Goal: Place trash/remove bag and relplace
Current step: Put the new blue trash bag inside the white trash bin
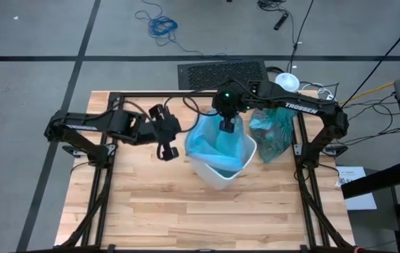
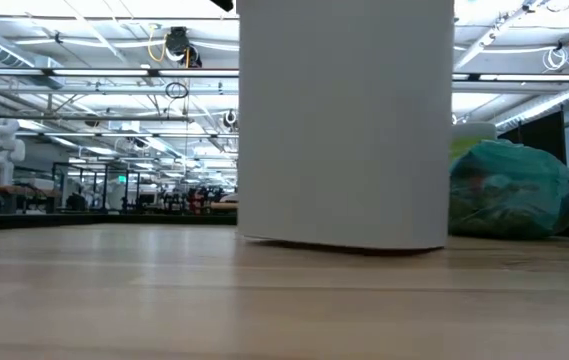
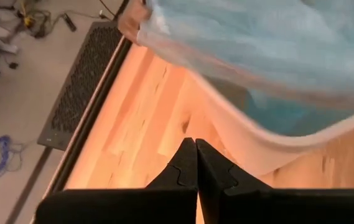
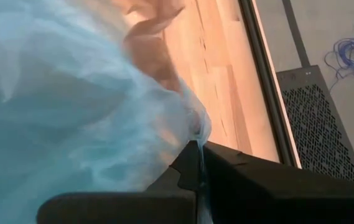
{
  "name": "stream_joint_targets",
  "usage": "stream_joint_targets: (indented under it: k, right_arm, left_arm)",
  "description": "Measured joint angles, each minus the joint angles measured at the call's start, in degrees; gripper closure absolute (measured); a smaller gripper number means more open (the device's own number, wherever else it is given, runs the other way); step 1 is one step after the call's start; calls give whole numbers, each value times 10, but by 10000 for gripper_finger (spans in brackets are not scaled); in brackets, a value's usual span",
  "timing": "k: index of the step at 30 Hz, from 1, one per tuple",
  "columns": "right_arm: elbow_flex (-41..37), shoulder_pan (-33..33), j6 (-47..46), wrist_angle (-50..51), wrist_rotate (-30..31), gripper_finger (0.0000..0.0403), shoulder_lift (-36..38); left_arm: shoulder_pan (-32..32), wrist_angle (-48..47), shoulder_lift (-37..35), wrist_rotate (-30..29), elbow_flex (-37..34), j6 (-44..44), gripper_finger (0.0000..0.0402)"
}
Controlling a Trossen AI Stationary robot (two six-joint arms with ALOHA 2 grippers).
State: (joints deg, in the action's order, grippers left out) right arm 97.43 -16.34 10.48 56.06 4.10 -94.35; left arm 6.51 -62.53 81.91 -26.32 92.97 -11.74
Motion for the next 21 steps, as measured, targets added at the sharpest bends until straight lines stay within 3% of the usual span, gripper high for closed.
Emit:
stream_joint_targets:
  k: [12, 17, 21]
  right_arm:
    - [0, 0, -2, 0, 1, 403, 1]
    - [1, 0, -2, -2, 2, 403, 1]
    - [1, 0, -2, -2, 3, 403, 1]
  left_arm:
    - [80, 33, -1, -115, -29, -7, 401]
    - [86, 104, -2, -76, -29, 122, 395]
    - [88, 108, -2, -36, -29, 207, 363]
